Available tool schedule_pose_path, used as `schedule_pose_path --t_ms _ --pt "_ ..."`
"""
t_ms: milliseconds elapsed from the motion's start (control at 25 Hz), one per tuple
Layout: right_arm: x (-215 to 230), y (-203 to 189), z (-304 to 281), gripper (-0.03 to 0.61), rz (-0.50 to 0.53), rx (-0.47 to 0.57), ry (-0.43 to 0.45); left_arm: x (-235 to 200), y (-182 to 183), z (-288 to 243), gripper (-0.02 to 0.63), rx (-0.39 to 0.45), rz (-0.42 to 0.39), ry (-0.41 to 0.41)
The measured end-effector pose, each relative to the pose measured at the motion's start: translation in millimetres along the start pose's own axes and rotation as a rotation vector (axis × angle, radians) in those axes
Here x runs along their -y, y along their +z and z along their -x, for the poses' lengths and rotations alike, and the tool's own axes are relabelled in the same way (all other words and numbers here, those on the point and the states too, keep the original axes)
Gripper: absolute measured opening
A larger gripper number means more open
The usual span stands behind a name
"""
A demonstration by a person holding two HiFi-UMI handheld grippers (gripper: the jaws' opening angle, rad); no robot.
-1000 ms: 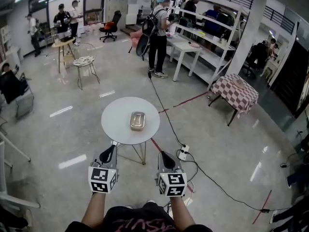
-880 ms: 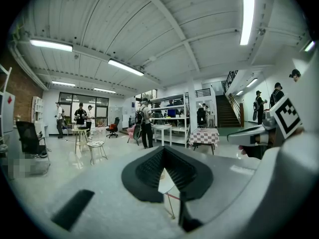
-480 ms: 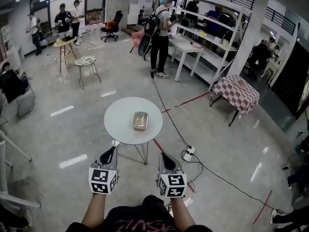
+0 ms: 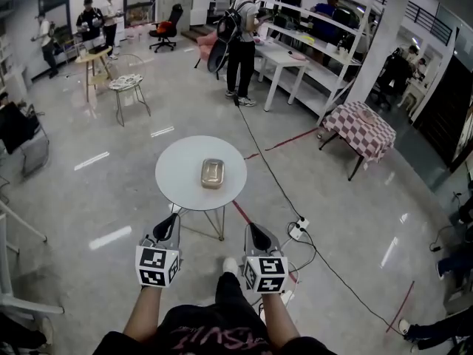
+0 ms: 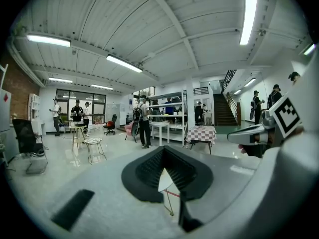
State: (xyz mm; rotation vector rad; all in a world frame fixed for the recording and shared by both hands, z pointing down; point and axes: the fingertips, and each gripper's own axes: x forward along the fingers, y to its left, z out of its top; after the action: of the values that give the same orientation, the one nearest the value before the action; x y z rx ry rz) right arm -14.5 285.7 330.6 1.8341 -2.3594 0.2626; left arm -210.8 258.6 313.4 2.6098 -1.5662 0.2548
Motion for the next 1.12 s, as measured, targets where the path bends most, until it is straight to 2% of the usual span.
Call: schedule_pose_path --t_ms 640,1120 --pt "24.6 -4.5 -47.3 -0.001 -0.023 -0.021 0.005 -14.4 -9.2 -48.6 -0.002 -0.039 -0.001 0.006" --pt "37.8 5.6 -105.8 0.003 -0.025 -0.031 0.029 -39.1 -5.2 -99.4 -0.002 -0.046 0.002 0.013"
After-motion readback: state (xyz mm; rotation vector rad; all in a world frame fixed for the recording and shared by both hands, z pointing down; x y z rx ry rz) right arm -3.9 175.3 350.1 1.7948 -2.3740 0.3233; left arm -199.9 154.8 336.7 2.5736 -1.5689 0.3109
